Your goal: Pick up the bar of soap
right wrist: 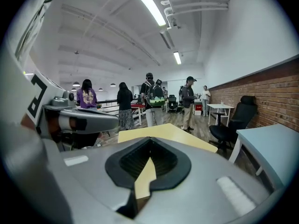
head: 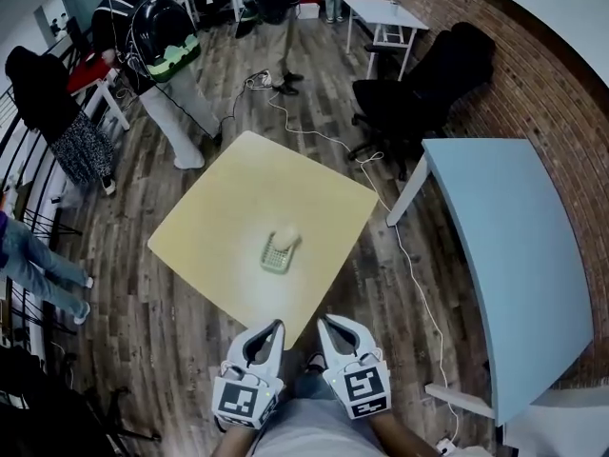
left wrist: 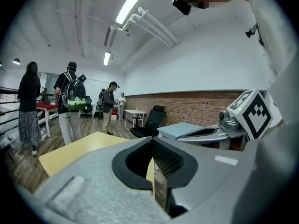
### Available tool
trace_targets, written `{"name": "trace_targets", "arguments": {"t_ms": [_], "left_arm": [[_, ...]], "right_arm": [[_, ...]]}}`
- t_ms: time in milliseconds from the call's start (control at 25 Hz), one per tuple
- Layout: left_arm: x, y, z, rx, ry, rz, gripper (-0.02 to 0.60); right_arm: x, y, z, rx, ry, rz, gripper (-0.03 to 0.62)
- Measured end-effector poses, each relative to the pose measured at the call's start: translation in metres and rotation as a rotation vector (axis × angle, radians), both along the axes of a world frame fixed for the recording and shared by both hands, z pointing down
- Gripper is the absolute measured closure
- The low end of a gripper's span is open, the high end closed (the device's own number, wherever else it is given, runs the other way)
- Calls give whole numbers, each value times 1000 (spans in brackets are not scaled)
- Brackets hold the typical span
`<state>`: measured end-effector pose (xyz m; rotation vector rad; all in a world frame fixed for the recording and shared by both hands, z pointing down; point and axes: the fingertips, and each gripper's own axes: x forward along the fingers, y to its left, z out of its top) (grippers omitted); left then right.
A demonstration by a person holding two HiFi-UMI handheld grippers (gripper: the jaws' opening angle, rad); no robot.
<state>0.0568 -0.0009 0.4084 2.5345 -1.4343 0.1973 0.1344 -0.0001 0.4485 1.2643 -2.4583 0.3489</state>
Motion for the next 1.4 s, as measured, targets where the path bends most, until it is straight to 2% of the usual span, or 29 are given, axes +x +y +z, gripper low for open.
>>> {"name": "trace_targets", "arguments": {"t_ms": [280, 520, 840, 1120, 1320, 1400], "left_arm": [[-5, -18, -5, -8, -24, -28, 578], [-24, -39, 10, -29, -8, -40, 578], [-37, -89, 38, -75, 6, 23, 578], [-56, -135, 65, -130, 18, 100, 578], [-77, -171, 96, -170, -26, 107, 578], [-81, -181, 103, -190, -19, 132, 578]], "right_arm": [[-10, -15, 10, -37, -25, -35, 591], [-30, -33, 16, -37, -8, -48, 591], [-44, -74, 26, -66, 38, 4, 591], [-75, -112, 42, -107, 82, 40, 591], [-89, -144, 57, -127, 114, 87, 591], [-94, -154, 61, -126, 128, 106, 591]]}}
